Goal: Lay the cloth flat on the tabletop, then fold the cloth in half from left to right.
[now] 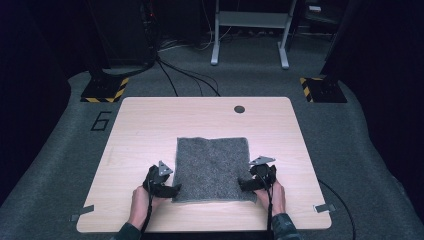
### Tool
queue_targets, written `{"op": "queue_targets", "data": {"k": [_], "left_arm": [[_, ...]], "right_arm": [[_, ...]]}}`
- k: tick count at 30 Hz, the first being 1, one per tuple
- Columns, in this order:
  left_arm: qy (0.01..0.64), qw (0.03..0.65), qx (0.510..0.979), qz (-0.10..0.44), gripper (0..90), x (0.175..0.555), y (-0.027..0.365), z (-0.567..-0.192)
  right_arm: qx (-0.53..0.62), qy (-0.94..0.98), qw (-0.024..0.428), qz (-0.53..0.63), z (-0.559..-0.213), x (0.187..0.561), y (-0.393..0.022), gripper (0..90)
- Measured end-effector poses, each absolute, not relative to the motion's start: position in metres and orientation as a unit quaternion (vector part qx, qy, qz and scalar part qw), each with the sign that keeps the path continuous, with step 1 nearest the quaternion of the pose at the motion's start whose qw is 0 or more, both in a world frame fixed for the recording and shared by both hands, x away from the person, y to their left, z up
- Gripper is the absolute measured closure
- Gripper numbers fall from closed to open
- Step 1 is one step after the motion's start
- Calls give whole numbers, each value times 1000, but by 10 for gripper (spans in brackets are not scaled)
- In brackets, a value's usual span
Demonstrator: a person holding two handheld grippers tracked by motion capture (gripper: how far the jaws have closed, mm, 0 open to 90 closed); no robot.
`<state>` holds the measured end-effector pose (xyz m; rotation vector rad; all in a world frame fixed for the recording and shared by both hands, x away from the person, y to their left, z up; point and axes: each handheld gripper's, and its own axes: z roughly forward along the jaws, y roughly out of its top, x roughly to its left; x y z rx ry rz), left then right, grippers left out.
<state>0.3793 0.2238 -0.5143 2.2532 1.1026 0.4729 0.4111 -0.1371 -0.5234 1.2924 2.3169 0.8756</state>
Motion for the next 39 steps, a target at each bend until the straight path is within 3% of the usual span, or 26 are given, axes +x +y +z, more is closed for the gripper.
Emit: {"op": "queue_targets", "data": {"k": [7,15,39], "left_arm": [[402,283,853,173,203,375,219,-512],[427,316,829,174,174,390,245,-484],[461,328,811,149,153,470,255,-476]], "right_arm": [[465,809,180,311,-524,402,-142,14],[462,791,168,364,-508,391,-141,4],[373,830,139,391,-484,364,-60,31]]}}
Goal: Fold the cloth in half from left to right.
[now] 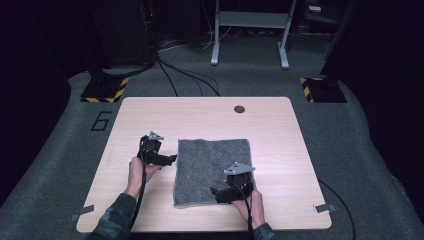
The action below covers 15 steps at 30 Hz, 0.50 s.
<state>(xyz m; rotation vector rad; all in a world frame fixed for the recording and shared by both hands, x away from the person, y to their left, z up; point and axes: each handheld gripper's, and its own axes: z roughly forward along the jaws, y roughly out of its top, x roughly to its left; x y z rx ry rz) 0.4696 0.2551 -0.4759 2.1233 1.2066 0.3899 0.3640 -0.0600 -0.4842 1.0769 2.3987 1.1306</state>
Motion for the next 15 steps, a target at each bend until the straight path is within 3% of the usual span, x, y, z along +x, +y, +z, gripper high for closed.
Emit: {"op": "queue_targets", "data": {"k": [5,15], "left_arm": [[465,332,808,142,153,485,251,-478],[473,331,807,127,156,515,238,-486]], "right_arm": [[356,839,112,397,-488,357,-33,28],[298,863,102,395,-489,348,15,60]]}}
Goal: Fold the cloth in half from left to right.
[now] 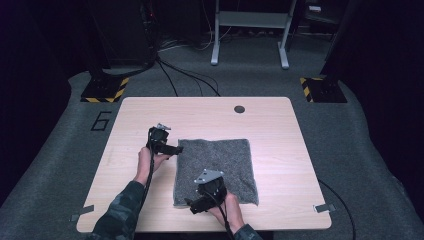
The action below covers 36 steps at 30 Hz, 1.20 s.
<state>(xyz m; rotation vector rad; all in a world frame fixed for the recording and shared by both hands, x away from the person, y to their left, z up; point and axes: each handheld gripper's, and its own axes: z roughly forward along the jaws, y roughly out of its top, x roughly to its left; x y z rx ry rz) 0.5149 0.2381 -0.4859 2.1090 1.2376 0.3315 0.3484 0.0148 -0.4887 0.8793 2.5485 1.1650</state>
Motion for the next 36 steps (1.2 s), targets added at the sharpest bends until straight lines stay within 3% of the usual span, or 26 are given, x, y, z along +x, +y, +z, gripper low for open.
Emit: {"op": "queue_targets", "data": {"k": [7,9,13,16,25,31,36], "left_arm": [[485,324,804,118,183,531,235,-493],[483,323,805,118,206,534,236,-495],[487,318,804,121,305,539,236,-499],[493,320,800,122,360,543,236,-501],[489,312,804,131,511,548,230,-506],[471,293,818,152,689,546,224,-505],[472,290,817,162,825,546,223,-506]], "right_arm": [[267,879,86,385,-496,341,49,160],[256,883,89,382,-499,340,56,256],[247,889,87,376,-503,338,65,436],[242,895,80,366,-505,336,71,506],[235,899,91,357,-515,335,82,635],[234,903,92,349,-516,336,80,709],[264,890,95,360,-518,340,78,835]]}}
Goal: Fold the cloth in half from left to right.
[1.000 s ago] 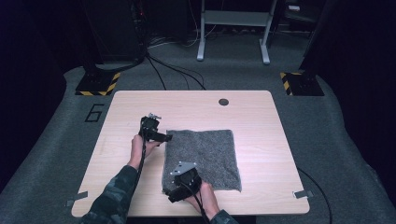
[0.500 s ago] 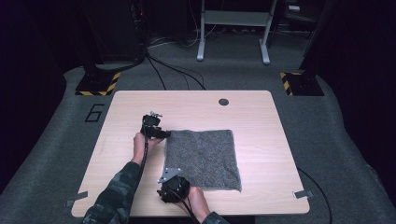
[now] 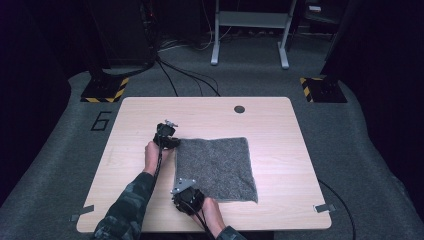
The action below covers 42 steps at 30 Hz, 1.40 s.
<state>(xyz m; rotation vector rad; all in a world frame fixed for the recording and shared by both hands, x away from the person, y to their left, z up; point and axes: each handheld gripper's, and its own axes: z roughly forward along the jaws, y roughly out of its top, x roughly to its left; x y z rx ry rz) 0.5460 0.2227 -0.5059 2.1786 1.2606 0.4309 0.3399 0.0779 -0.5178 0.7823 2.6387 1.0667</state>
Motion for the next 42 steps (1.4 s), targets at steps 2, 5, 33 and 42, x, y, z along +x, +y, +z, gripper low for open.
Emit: {"op": "queue_targets", "data": {"k": [2,5,33,42], "left_arm": [[472,289,816,165,860,546,221,-506],[467,284,820,170,877,546,219,-506],[449,309,817,187,887,546,215,-461],[439,310,819,202,887,546,211,-438]], "right_arm": [[274,883,98,369,-520,340,78,847],[264,888,104,362,-519,338,78,851],[283,827,112,472,-474,318,56,864],[280,817,130,486,-458,315,50,864]]}}
